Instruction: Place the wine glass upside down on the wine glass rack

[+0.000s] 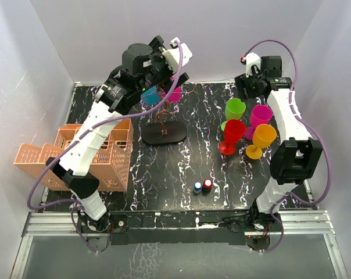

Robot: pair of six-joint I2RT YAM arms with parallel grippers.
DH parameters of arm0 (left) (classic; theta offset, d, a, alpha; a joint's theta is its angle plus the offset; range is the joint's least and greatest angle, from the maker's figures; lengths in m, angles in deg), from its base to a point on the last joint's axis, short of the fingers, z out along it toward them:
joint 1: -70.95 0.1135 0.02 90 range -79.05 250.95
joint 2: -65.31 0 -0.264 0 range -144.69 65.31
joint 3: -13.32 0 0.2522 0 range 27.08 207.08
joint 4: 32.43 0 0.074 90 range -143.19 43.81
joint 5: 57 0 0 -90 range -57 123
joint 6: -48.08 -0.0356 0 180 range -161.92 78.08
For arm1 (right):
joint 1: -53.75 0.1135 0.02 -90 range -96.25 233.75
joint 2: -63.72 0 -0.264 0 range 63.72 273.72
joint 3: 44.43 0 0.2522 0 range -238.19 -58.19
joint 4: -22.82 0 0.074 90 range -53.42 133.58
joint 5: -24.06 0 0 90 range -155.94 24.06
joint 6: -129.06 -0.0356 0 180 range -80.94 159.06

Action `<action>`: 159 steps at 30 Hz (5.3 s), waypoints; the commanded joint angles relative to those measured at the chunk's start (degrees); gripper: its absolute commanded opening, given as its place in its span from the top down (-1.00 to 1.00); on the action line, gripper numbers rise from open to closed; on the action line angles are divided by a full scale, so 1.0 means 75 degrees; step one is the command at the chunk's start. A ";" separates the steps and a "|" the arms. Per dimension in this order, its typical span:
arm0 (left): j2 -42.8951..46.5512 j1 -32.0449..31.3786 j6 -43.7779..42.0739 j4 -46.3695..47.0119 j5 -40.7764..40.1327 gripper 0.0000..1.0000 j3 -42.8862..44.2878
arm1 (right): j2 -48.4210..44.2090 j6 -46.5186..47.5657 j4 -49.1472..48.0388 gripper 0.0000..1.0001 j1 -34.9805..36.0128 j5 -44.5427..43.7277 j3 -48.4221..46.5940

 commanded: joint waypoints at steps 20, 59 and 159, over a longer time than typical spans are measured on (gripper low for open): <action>0.0245 0.0042 -0.0266 0.0144 -0.0589 -0.94 -0.0275 | 0.1161 0.0310 0.0648 0.36 0.0024 -0.0330 -0.0238; -0.0056 0.0194 0.4843 0.0070 0.1270 -0.83 0.0183 | -0.1625 -0.3476 -0.3183 0.85 -0.0303 0.3683 -0.1125; 0.0217 0.1824 0.5898 0.0545 0.1715 1.00 0.0594 | -0.1959 -0.4360 -0.4193 -0.46 -0.0672 0.7469 -0.0554</action>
